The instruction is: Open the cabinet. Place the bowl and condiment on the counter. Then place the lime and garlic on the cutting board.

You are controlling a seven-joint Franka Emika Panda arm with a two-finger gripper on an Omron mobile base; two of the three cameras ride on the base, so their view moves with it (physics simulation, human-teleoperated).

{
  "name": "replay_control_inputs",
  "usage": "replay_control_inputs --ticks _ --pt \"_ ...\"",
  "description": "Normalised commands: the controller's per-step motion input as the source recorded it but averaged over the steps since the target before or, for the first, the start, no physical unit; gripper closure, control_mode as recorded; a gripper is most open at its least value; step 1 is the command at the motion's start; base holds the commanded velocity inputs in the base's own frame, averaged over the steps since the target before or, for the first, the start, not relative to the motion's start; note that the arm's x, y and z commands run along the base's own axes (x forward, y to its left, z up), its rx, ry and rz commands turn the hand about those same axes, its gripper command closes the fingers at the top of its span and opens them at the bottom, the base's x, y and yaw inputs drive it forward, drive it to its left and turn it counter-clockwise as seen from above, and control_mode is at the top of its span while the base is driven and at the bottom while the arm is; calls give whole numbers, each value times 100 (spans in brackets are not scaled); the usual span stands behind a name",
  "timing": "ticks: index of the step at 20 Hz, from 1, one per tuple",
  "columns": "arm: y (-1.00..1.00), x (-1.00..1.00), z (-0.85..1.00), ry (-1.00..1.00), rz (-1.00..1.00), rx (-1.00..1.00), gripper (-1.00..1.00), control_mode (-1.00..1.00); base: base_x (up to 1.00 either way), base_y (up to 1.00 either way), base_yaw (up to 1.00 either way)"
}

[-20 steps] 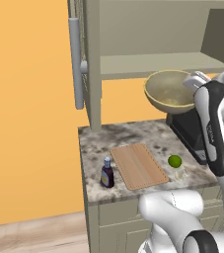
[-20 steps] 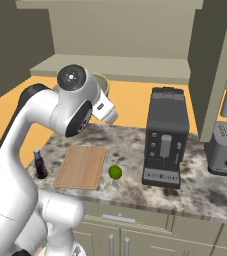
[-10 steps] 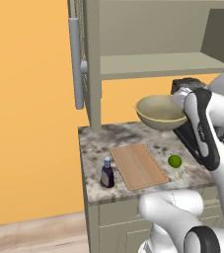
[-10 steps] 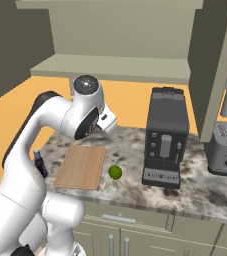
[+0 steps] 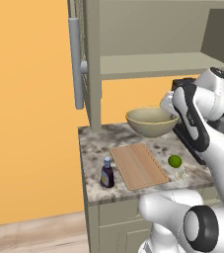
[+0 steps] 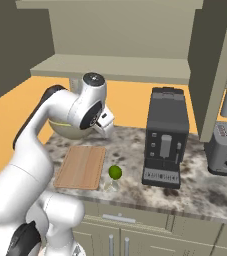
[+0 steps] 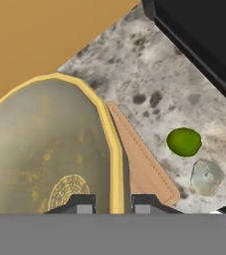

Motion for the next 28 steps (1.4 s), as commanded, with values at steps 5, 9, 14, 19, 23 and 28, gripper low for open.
replay_control_inputs --ticks 5,9,14,19,23,28 --pt "14 9 -54 0 3 7 100 -100 0 0 0" --pt "26 5 -30 0 0 1 100 -100 0 0 0" --pt "25 5 -6 0 0 0 100 -100 0 0 0" --pt "10 4 -4 -4 0 0 100 -100 0 0 0" --pt "1 14 -2 -2 0 0 100 -100 0 0 0" --pt "0 29 -7 -1 0 2 100 -100 0 0 0"
